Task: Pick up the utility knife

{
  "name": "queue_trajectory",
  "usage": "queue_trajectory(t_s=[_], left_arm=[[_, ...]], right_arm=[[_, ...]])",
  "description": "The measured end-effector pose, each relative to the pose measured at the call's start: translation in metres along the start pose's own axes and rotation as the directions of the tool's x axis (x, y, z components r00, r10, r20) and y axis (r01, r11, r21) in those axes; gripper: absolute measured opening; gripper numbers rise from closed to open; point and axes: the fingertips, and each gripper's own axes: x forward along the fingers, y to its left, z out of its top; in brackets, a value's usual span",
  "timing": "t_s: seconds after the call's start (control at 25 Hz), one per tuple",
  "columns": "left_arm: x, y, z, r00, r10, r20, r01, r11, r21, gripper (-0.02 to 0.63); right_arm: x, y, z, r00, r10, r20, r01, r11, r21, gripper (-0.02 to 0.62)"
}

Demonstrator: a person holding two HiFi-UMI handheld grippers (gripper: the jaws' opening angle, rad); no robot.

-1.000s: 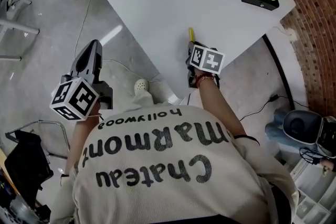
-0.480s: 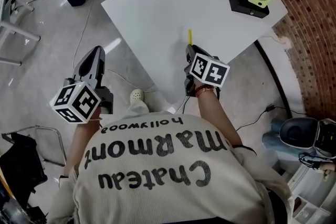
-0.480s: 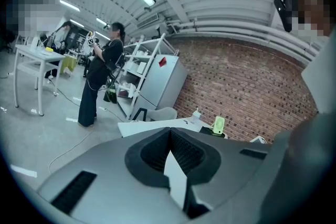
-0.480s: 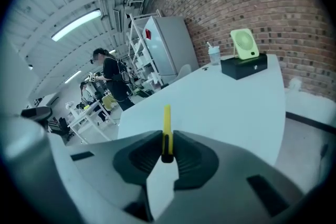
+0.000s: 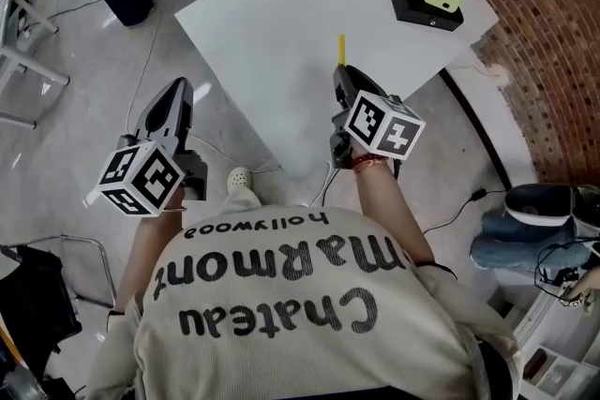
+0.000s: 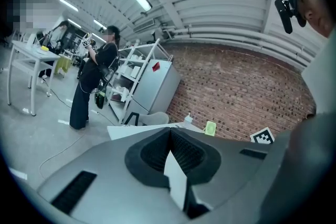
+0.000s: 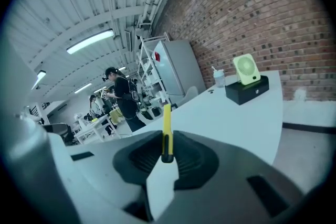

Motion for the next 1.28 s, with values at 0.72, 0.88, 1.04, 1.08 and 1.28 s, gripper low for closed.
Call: queue_trajectory(t_s=[0.72, 0.88, 1.04, 1.08, 1.28], left_arm=[[-0.037, -0.044, 0.005, 0.998, -0.035, 0.059, 0.032, 0.998, 0.056, 0.002], [-0.043, -0.053, 0.001, 0.998, -0.039, 0.057, 0.035, 0.998, 0.061, 0.002], [-0.049, -0.062, -0.002, 0.997, -0.046, 0.055, 0.043, 0.997, 0.065, 0.002], [-0.051, -0.064, -0.002, 0.997, -0.048, 0.056, 0.045, 0.997, 0.067, 0.002], [-0.058, -0.073, -0.007, 0.997, -0.050, 0.057, 0.046, 0.996, 0.073, 0.002]], right_arm=[[-0.080, 0.035, 0.038, 0.980, 0.103, 0.169, -0.096, 0.994, -0.048, 0.066], [-0.092, 0.042, 0.040, 0.974, 0.123, 0.188, -0.113, 0.992, -0.062, 0.066], [-0.104, 0.048, 0.040, 0.970, 0.141, 0.196, -0.129, 0.989, -0.075, 0.066], [-0.106, 0.049, 0.040, 0.969, 0.146, 0.200, -0.132, 0.988, -0.080, 0.066], [-0.119, 0.053, 0.042, 0.961, 0.171, 0.217, -0.153, 0.984, -0.095, 0.066]])
